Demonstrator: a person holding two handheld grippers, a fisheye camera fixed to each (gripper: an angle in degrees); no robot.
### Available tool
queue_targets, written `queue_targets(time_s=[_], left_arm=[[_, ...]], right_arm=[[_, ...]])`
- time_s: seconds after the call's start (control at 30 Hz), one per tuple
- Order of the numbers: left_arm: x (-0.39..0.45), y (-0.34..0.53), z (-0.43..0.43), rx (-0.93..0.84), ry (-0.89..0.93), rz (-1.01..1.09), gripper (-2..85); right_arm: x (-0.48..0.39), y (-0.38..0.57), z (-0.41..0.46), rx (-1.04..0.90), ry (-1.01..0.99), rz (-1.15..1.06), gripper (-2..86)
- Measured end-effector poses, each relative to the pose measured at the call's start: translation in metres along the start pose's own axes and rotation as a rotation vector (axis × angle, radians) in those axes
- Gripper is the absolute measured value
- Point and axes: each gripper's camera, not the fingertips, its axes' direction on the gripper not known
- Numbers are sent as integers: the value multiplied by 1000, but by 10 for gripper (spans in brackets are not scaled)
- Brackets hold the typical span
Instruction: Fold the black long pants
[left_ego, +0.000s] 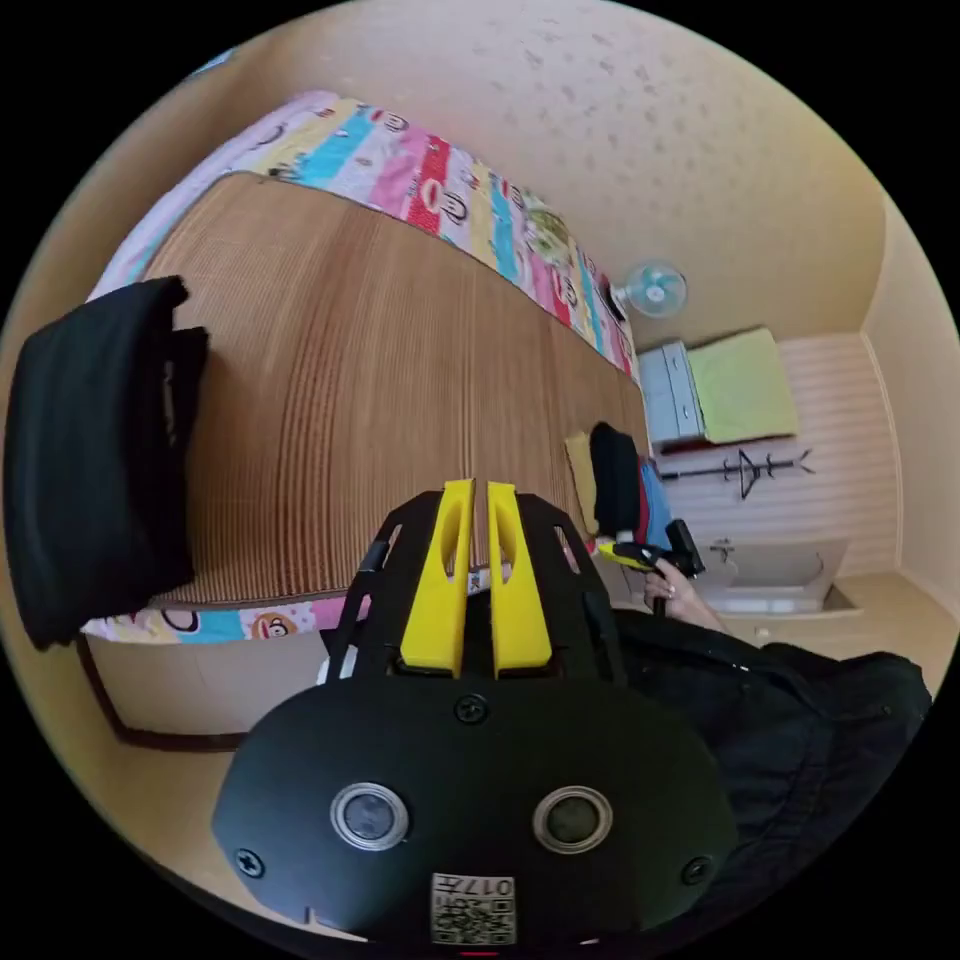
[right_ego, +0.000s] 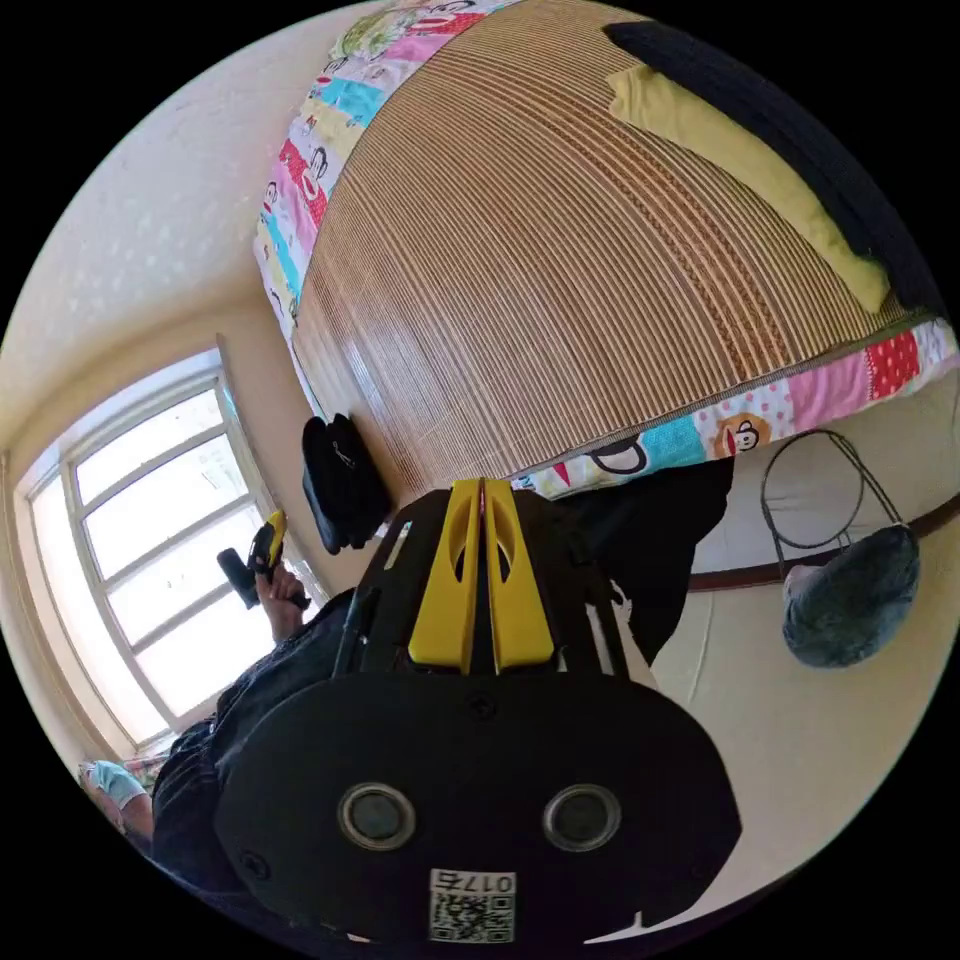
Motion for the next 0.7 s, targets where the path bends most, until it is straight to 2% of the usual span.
queue_targets(time_s=[0.07, 0.17, 0.23, 0.3, 0.37, 0.53, 0.6, 0.7], left_arm=[[53, -18, 45, -141, 7, 136, -3], [110, -27, 85, -233, -26, 288, -8], [132, -28, 99, -232, -56, 331, -9], [146, -27, 109, -223, -87, 346, -10], [155, -23, 120, -242, -140, 360, -10], [152, -13, 117, -203, -291, 266, -10], [146, -7, 110, -153, -278, 210, -10], [135, 9, 102, -41, -165, 107, -10]], right_arm=[[36, 0, -10, 12, -161, 107, 3], [100, 8, -18, 28, -473, 321, 3], [146, 18, -18, 103, -784, 423, 4], [176, 28, -21, 207, -960, 491, 4], [199, 35, -28, 302, -1019, 552, 5], [226, 34, -79, 562, -893, 601, 14], [226, 20, -105, 675, -876, 590, 24], [212, -14, -130, 741, -871, 571, 54]])
